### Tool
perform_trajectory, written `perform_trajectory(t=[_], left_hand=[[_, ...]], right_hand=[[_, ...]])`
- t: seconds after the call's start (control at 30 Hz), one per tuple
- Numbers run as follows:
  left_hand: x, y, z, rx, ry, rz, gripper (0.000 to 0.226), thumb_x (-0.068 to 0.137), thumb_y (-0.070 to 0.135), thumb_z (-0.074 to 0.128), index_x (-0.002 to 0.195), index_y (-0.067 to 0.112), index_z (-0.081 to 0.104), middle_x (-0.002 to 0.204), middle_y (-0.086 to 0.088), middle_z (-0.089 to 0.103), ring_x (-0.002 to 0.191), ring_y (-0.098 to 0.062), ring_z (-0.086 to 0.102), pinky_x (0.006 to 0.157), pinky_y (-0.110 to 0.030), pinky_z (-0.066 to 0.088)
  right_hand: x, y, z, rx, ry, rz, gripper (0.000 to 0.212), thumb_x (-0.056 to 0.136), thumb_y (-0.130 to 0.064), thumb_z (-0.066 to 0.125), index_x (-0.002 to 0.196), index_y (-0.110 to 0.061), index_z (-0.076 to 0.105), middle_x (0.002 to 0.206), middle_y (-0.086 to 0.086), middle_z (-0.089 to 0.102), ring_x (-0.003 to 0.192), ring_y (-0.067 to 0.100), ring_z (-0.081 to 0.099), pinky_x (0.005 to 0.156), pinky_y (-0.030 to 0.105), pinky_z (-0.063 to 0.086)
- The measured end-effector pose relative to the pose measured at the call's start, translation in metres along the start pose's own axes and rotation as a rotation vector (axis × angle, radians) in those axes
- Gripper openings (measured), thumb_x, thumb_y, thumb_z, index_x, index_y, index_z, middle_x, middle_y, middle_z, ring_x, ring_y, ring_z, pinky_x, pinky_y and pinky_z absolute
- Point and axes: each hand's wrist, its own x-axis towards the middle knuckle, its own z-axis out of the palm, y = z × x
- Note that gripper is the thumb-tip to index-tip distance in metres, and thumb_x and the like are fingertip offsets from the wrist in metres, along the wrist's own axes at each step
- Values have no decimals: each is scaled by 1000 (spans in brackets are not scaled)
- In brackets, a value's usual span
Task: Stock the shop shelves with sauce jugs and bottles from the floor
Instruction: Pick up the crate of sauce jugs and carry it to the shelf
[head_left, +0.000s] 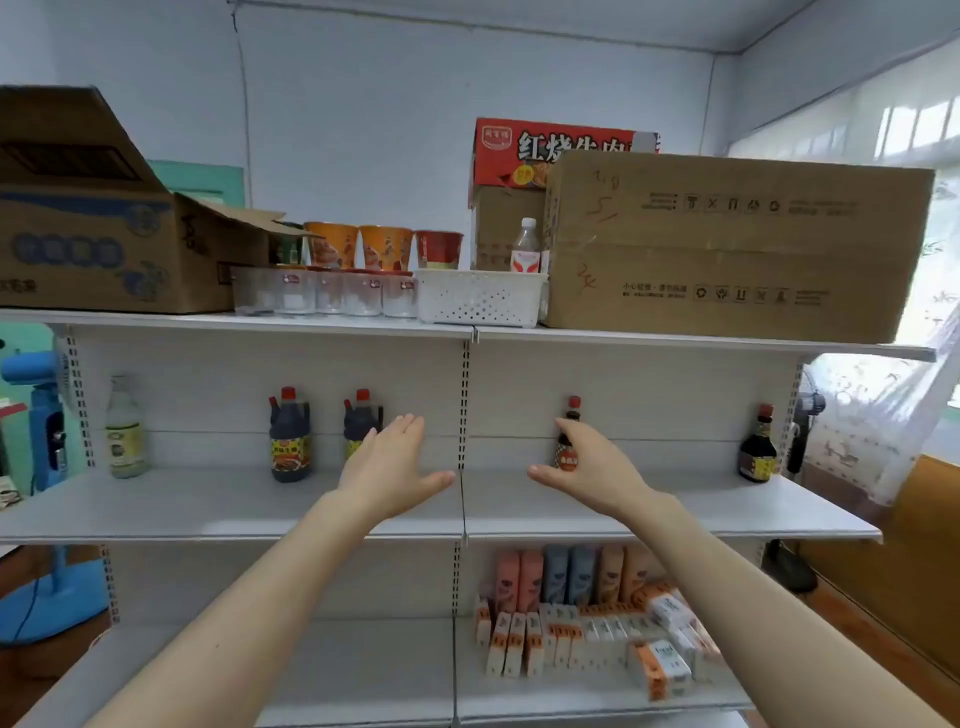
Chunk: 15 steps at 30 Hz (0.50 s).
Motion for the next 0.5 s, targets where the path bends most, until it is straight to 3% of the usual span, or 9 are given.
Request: perform_trajectory(t=[0.3,0.5], left_hand=[[-17,60,61,-180,-94,55,76,87,51,53,145,11,24,153,-5,26,141,-19,24,115,-33,18],[8,113,122,-275,-219,213,75,84,51,57,143,13,30,149,-5,35,136,-22,33,108,-32,28]], right_hand=[[-56,56,2,8,15,73,76,84,-44,61,144,-13,25,151,3,30,138,16,28,109,27,23],[-88,122,5,-10,47,253,76,82,-44,63,143,-13,28,148,4,35,136,18,31,109,30,26]])
